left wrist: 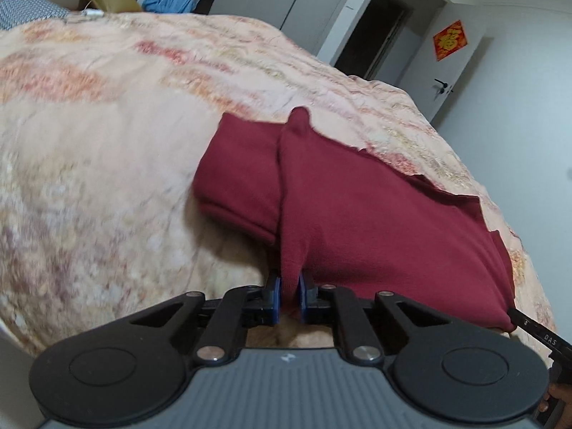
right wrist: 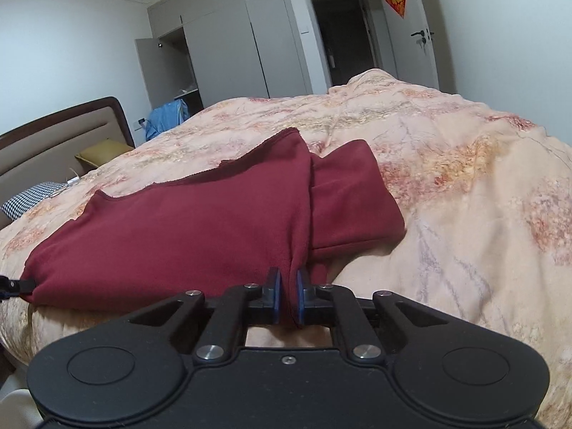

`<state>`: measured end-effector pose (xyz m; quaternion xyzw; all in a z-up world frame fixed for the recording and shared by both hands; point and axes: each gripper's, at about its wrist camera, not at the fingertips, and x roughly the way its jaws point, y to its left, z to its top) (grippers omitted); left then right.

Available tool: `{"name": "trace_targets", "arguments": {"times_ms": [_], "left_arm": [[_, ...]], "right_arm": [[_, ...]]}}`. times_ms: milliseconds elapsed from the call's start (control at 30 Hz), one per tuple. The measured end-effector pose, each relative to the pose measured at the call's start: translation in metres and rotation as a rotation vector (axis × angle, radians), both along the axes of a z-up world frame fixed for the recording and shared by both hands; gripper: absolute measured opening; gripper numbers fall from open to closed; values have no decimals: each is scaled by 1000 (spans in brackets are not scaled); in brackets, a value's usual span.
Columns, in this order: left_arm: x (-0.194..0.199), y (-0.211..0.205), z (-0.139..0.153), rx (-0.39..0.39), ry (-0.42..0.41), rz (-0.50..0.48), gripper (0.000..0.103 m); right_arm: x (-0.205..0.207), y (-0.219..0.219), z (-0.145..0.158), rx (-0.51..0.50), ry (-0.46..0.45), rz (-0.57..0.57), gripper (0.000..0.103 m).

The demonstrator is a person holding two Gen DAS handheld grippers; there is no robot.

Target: Fold small clothes

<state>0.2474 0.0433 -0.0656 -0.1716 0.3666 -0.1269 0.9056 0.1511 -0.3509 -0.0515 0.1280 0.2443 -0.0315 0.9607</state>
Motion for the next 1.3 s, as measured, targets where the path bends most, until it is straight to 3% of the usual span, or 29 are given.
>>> {"name": "trace_targets", "arguments": {"times_ms": [200,333,367,400,433,500,567,667,767,833,1067,1300], "left_arm": [[-5,7,-1,-19,-22,-19,11],[-6,9,1,-44,-13,-15,21],[-7,8,3,-40,-10,-8,24],[-8,8,5,-30,-6,-2,37],[-8,7,7,-16,-2,5,53],[-10,7,12,0,-3,28,72],[-10,9,15,-6,2,40,77],[-13,11,18,-30,6,54,94],[-15,10,16,-45,22,63,103],[-14,10,13,-76,51,85,103],[-10,10,-5,-275,105,174,103],[3,2,-13,-266,124,201,103]], "right_arm": [[3,3,1,-21,1,28,12],[1,6,6,-33,-5,21,29],[1,6,9,-42,-11,18,39],[1,8,11,-52,-16,17,46],[1,10,13,-63,-22,17,62],[1,16,18,-83,-43,28,73],[4,26,23,-128,-61,47,87],[10,43,28,-182,-99,85,98],[19,60,31,-217,-133,123,102],[25,72,30,-249,-152,141,102],[59,109,23,-284,-189,201,102],[87,137,3,-314,-180,236,102]]}}
